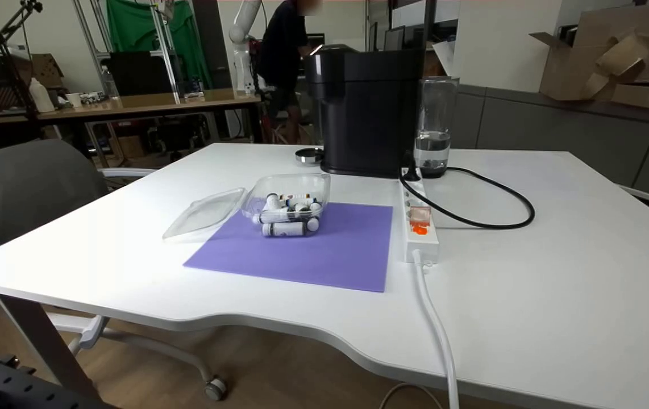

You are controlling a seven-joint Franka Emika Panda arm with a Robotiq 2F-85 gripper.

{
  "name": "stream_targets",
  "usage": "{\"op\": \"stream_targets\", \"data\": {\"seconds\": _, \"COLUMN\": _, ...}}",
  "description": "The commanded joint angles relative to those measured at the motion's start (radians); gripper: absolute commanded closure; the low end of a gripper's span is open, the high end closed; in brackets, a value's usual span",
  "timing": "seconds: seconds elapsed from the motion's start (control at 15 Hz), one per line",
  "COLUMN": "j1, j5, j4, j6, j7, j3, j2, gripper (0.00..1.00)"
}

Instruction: Turn off the extension cord switch

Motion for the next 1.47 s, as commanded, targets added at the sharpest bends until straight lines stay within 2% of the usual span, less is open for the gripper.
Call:
{"op": "stream_targets", "data": {"seconds": 0.0, "j1": 0.015, "j5": -0.006, "j4": 0.000, "j6": 0.002, "j7": -0.004, "j3": -0.023, "j2": 0.012, "gripper": 0.00}}
{"op": "stream_targets", "data": {"seconds": 0.2, "j1": 0.020, "j5": -0.006, "j4": 0.000, "j6": 0.004, "j7": -0.004, "j3": -0.019, "j2": 0.014, "gripper": 0.00}}
{"op": "stream_targets", "data": {"seconds": 0.53, "j1": -0.018, "j5": -0.013, "j4": -0.024, "j6": 0.147, "j7": -0.022, "j3": -0.084, "j2": 0.073, "gripper": 0.00}}
{"op": "stream_targets", "data": {"seconds": 0.8, "j1": -0.056, "j5": -0.002, "j4": -0.040, "j6": 0.303, "j7": -0.133, "j3": -0.171, "j2": 0.169, "gripper": 0.00}}
{"op": "stream_targets", "data": {"seconds": 0.93, "j1": -0.057, "j5": 0.042, "j4": -0.029, "j6": 0.335, "j7": -0.286, "j3": -0.227, "j2": 0.229, "gripper": 0.00}}
{"op": "stream_targets", "data": {"seconds": 1.0, "j1": -0.060, "j5": 0.052, "j4": -0.024, "j6": 0.346, "j7": -0.353, "j3": -0.246, "j2": 0.255, "gripper": 0.25}}
{"op": "stream_targets", "data": {"seconds": 1.07, "j1": -0.061, "j5": 0.078, "j4": -0.020, "j6": 0.347, "j7": -0.429, "j3": -0.267, "j2": 0.280, "gripper": 0.26}}
{"op": "stream_targets", "data": {"seconds": 1.27, "j1": -0.079, "j5": 0.128, "j4": -0.020, "j6": 0.346, "j7": -0.598, "j3": -0.309, "j2": 0.335, "gripper": 0.49}}
{"op": "stream_targets", "data": {"seconds": 1.4, "j1": -0.101, "j5": 0.132, "j4": -0.017, "j6": 0.353, "j7": -0.645, "j3": -0.326, "j2": 0.375, "gripper": 0.62}}
